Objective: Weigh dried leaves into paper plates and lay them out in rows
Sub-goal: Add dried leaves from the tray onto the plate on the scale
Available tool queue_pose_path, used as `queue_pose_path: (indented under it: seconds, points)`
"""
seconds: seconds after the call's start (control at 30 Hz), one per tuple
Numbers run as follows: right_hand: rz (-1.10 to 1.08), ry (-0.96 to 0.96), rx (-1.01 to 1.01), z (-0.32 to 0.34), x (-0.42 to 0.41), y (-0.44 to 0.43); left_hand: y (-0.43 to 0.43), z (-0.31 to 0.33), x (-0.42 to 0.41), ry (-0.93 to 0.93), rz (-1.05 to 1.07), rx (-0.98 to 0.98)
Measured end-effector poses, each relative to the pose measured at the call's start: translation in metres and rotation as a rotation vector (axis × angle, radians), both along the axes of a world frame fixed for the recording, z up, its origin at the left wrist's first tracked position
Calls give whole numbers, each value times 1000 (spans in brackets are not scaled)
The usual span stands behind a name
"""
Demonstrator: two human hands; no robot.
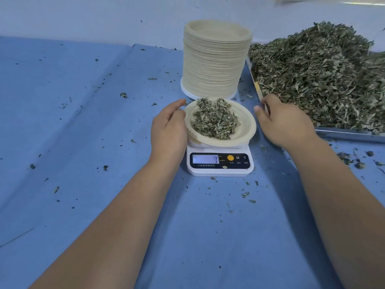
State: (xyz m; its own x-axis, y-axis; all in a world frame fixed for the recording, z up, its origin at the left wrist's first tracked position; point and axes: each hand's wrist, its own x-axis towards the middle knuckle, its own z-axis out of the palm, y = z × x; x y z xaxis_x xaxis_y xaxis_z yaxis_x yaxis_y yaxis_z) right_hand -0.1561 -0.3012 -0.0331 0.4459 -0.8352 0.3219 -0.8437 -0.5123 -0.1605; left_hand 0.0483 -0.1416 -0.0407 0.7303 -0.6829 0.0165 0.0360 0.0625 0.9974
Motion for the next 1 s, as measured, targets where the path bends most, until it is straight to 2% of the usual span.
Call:
queue_pose_path:
  seconds: [0.23, 0.4, 0.67, 0.77, 0.87, 1.0]
  points:
    - [27, -229, -61, 1, -6, 4, 2, -4, 1, -13, 23, 8]
    - [-69, -36, -50, -4, -6, 2, 3, -5, 0, -28, 27, 11]
    - [-76, -55, -138, -2, -7, 4, 2, -6, 1, -46, 27, 13]
    - [12, -180, -245, 5, -4, 12, 2, -7, 1, -36, -4, 23]
    - [215, -311, -184, 11, 3, 24, -1, -5, 0, 55, -92, 72]
    - [229, -271, -165, 9, 8, 29, -2, -2, -4, 100, -181, 82]
